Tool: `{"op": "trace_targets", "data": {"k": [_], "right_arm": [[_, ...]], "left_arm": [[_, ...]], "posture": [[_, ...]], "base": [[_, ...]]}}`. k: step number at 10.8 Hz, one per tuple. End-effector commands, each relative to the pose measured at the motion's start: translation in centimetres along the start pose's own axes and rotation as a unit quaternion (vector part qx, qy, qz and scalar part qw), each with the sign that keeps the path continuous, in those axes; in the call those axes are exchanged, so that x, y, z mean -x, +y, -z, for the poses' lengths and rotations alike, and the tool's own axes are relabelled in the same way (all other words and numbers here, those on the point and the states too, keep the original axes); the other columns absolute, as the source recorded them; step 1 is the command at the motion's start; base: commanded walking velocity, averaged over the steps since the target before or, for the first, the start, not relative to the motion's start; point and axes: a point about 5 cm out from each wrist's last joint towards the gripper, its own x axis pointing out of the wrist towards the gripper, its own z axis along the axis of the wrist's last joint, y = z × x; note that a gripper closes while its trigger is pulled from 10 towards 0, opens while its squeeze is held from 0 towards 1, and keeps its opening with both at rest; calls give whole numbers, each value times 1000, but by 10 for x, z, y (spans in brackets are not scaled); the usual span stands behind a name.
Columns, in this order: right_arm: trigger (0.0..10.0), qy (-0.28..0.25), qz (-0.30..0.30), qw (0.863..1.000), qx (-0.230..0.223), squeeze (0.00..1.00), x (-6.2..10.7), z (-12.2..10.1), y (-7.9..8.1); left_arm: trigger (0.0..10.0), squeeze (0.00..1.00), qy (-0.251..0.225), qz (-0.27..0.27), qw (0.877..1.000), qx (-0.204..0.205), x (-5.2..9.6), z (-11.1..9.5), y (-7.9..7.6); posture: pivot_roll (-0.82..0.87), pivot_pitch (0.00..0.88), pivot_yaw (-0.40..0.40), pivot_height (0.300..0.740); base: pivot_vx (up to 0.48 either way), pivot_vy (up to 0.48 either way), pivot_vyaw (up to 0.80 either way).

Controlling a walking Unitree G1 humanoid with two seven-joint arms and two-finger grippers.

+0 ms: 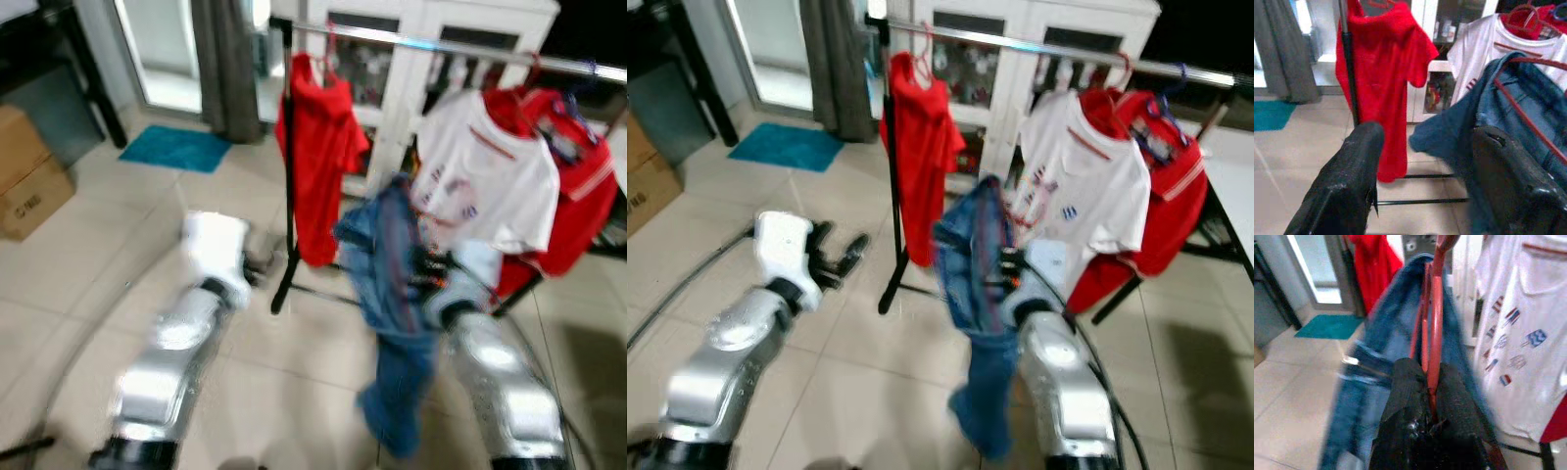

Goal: Hang hanger

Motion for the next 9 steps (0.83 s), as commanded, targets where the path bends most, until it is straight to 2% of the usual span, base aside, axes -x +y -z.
{"op": "trace_targets", "data": {"k": [1, 3, 5, 9], "right_arm": [[10000, -21, -11, 1000, -2, 0, -1, -9, 8], [10000, -13, -11, 1000, -5, 0, 0, -6, 8], [10000, -17, 1, 1000, -1, 0, 0, -7, 3], [10000, -25, -2, 1000, -2, 0, -5, -12, 6]], "left_arm": [[10000, 0, -2, -13, 1000, -4, 2, -4, 9], [10000, 0, -2, -12, 1000, -4, 0, -5, 9], [10000, 0, -1, -8, 1000, -11, 0, -5, 9], [10000, 0, -3, -8, 1000, -16, -2, -6, 10]], "posture": [[55, 57, -33, 740], [57, 58, -27, 740], [60, 54, -27, 740], [68, 43, -28, 740]], "base": [[322, 0, 0], [319, 0, -800], [319, 0, 0], [320, 0, 0]]}}
